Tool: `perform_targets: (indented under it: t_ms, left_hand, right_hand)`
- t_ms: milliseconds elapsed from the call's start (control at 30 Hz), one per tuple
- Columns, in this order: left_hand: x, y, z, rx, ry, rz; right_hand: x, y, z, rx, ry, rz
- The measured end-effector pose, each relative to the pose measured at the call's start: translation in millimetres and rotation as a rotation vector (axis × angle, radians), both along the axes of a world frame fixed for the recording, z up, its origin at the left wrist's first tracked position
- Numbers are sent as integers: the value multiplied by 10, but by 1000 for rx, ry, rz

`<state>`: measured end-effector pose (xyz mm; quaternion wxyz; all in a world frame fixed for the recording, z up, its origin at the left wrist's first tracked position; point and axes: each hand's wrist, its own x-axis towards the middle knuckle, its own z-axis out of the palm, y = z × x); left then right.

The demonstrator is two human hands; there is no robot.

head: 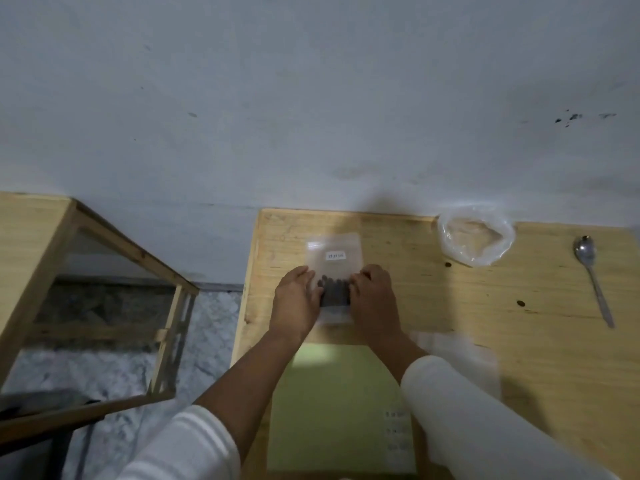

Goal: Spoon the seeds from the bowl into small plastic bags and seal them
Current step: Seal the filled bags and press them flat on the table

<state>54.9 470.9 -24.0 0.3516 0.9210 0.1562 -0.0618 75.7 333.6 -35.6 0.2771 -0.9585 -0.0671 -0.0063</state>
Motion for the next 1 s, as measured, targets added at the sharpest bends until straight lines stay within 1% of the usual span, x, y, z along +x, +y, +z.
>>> perform_targets:
  t_ms: [100,167,233,300,333,400,467,533,667,767,867,933,1000]
  left_hand:
    - [-15,-27,-30,84,-14,-99]
    - [-15,-33,-42,127,-16,-132]
    - [-18,-49,18,156,-36,-179]
    - [-41,-118,126,155,-56,-237]
    - [-64,-175,199,123,-56,-244]
    - [-132,-307,289,59,-89,-264]
    - [-231,-489,314,40,-130,-331]
    - [-347,-703,328,-7,-109,-392]
    - [-564,-1114,285,-65,-74,-510]
    - [-688,-1332,247,-100,-2,-543]
    - [-767,-1485,198,-98,73,-527]
    - [-796,-1553,169,-121,113,-513]
    - [-807,-1596,149,-139,131,-499]
  right_hand:
    - [-17,-16,-10,-183,3,158]
    - [-53,-36,3,-245,31,203]
    - [-102,-85,38,-289,13,226]
    - [-175,-174,113,-311,2,198]
    - [-216,-242,153,-327,4,166]
    - [-303,-417,251,-358,14,85]
    - [-450,-625,363,-362,8,-38]
    - [-641,-854,430,-325,27,-171]
    - [-1063,-1333,449,-197,165,-454]
    - [-1274,-1591,427,-101,280,-512]
    - [-1362,-1716,438,-4,361,-545]
    - [-1376,-1747,448,70,379,-568]
    - [-1371,-1766,437,101,361,-595]
